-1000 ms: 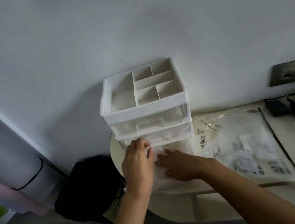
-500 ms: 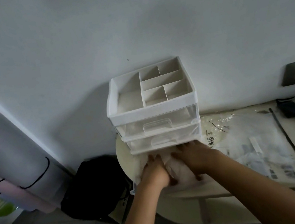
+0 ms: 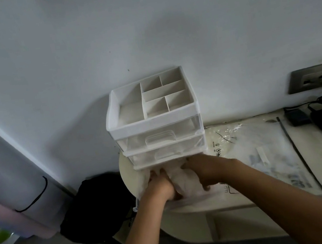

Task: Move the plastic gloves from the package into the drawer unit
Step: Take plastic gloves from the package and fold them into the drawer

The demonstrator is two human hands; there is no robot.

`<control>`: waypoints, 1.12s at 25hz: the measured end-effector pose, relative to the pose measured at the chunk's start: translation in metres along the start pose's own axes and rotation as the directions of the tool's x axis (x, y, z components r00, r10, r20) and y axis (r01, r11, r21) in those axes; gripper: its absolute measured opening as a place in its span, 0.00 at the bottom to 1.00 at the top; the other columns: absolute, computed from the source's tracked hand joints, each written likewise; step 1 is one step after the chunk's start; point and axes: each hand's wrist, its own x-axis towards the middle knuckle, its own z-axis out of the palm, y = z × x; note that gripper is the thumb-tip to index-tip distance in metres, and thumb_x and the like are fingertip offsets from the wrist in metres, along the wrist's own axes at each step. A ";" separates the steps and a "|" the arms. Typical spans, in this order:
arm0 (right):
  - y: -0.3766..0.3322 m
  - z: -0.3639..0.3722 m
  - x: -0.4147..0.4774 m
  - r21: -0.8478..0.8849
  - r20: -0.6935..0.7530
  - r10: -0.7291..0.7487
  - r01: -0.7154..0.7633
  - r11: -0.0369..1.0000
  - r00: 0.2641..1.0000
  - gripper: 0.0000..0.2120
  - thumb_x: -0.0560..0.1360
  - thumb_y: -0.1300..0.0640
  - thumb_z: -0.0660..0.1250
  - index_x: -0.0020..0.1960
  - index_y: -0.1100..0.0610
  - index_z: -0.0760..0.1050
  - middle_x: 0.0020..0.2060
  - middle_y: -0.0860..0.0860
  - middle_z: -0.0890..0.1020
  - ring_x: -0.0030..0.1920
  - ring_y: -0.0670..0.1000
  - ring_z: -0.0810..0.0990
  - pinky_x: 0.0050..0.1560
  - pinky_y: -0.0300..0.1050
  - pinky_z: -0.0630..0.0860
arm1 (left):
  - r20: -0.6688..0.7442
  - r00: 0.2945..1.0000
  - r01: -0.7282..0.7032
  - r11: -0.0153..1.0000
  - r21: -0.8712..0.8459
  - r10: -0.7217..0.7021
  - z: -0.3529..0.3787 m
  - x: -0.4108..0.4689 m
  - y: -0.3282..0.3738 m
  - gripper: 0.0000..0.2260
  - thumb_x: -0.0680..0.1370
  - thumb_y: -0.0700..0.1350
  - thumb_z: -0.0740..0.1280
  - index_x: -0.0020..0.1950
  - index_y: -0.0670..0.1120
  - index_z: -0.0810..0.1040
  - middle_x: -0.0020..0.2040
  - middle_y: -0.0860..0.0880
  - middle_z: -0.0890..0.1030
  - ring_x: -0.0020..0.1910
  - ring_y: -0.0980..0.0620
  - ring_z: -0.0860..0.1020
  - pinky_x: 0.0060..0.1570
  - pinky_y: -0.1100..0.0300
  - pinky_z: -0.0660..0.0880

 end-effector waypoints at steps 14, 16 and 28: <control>0.218 0.008 -0.127 0.288 -0.196 0.753 -0.697 0.657 0.629 0.14 0.78 0.62 0.58 0.59 0.64 0.76 0.58 0.60 0.78 0.59 0.58 0.76 0.57 0.44 0.72 | -0.566 0.736 -0.532 0.835 -0.141 0.373 -0.018 -0.078 0.115 0.18 0.79 0.54 0.63 0.34 0.44 0.73 0.29 0.51 0.74 0.32 0.49 0.76 0.39 0.55 0.75; 0.226 0.019 -0.127 0.401 -0.163 0.749 -0.650 0.645 0.643 0.12 0.76 0.63 0.62 0.57 0.63 0.77 0.52 0.57 0.80 0.55 0.57 0.77 0.55 0.42 0.73 | -0.531 0.720 -0.614 0.767 -0.187 0.447 0.001 -0.072 0.147 0.16 0.79 0.55 0.62 0.41 0.44 0.78 0.39 0.49 0.80 0.43 0.49 0.79 0.48 0.54 0.75; 0.176 0.039 -0.099 0.907 -0.194 0.754 -0.177 0.382 0.628 0.14 0.68 0.58 0.76 0.51 0.60 0.79 0.40 0.52 0.82 0.32 0.48 0.79 0.31 0.39 0.76 | -0.368 0.831 -0.465 0.884 -0.046 0.418 0.091 -0.030 0.168 0.50 0.63 0.72 0.23 0.79 0.49 0.47 0.79 0.48 0.46 0.78 0.48 0.42 0.72 0.44 0.36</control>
